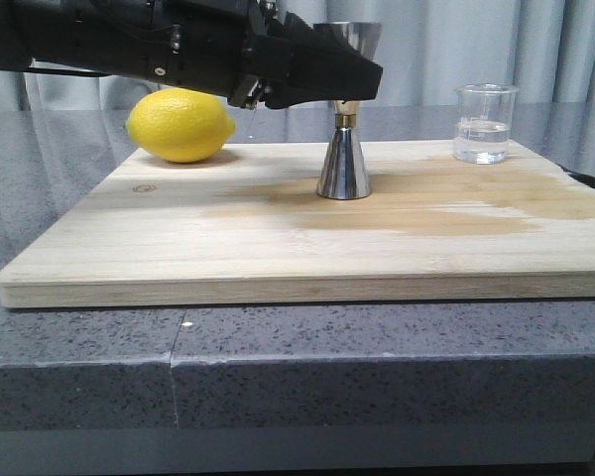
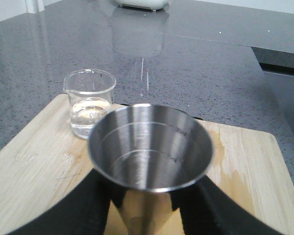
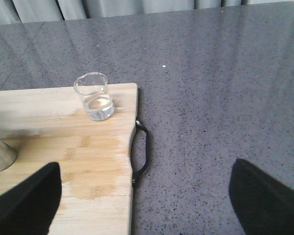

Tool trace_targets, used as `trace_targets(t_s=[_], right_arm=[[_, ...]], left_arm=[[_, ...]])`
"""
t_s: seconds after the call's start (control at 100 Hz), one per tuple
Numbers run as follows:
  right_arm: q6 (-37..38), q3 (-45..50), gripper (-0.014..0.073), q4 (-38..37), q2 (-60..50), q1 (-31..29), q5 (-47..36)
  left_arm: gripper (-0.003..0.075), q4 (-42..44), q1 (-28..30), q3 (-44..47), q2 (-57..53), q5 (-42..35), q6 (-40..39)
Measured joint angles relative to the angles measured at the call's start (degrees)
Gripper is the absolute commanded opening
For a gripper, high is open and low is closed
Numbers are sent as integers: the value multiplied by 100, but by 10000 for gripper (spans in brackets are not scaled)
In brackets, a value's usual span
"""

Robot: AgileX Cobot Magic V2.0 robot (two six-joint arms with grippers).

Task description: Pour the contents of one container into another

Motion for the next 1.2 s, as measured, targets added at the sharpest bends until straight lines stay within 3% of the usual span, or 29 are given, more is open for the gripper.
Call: trace_targets(t_s=[0.21,0.35,0.63,0.86,1.2], right_arm=[[0,0,624,4,0,0,-11],[-480,0,624,395,45,14,-194],[-989,0,624,901,888,619,-851],[-1011,0,624,953,1963,1401,-2029],[-1030,205,624,985,3442,1559,-4107]], left_arm=[[208,11,0,-26,0,417,-11],[208,24,0,-120,0,661,-11],[208,34,0,-120,0,914,-11],[208,34,0,-120,0,924,-11],[208,36,0,-120,0,924,-11]])
